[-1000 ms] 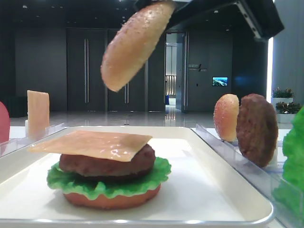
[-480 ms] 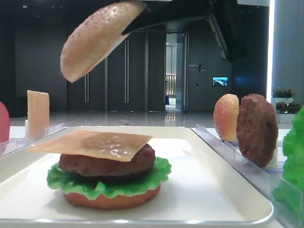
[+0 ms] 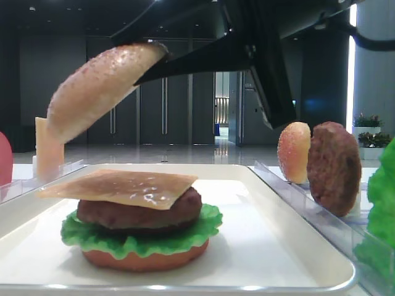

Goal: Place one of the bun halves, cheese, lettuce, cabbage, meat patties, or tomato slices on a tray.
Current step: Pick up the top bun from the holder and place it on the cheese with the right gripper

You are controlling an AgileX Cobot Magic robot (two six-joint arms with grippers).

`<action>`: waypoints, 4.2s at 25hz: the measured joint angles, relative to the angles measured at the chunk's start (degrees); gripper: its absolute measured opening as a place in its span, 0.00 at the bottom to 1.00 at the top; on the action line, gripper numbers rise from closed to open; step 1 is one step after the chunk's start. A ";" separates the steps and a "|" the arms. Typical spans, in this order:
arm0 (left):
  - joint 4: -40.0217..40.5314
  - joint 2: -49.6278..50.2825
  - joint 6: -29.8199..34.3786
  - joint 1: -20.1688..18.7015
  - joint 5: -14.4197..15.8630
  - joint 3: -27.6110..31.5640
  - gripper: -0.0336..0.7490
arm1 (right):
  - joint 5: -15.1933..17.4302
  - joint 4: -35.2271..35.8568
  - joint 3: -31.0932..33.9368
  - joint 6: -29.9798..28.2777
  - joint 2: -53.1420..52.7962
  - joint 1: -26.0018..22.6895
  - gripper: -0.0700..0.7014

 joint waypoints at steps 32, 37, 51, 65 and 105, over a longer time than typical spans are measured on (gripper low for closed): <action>0.00 0.00 0.00 0.00 0.00 0.00 0.93 | 3.51 1.53 1.18 -2.87 4.58 -2.16 0.33; 0.00 0.00 0.00 0.00 0.00 0.00 0.93 | 3.63 2.02 1.24 -3.65 4.90 -2.59 0.33; 0.00 0.00 0.00 0.00 0.00 0.00 0.93 | 3.77 2.08 1.24 -4.35 4.90 -3.46 0.33; 0.00 0.00 0.00 0.00 0.04 0.00 0.93 | 5.83 2.14 1.24 -4.67 7.93 -3.97 0.33; 0.00 0.00 0.05 0.00 0.04 0.00 0.93 | -4.79 -11.58 1.24 -1.35 3.48 -6.11 0.71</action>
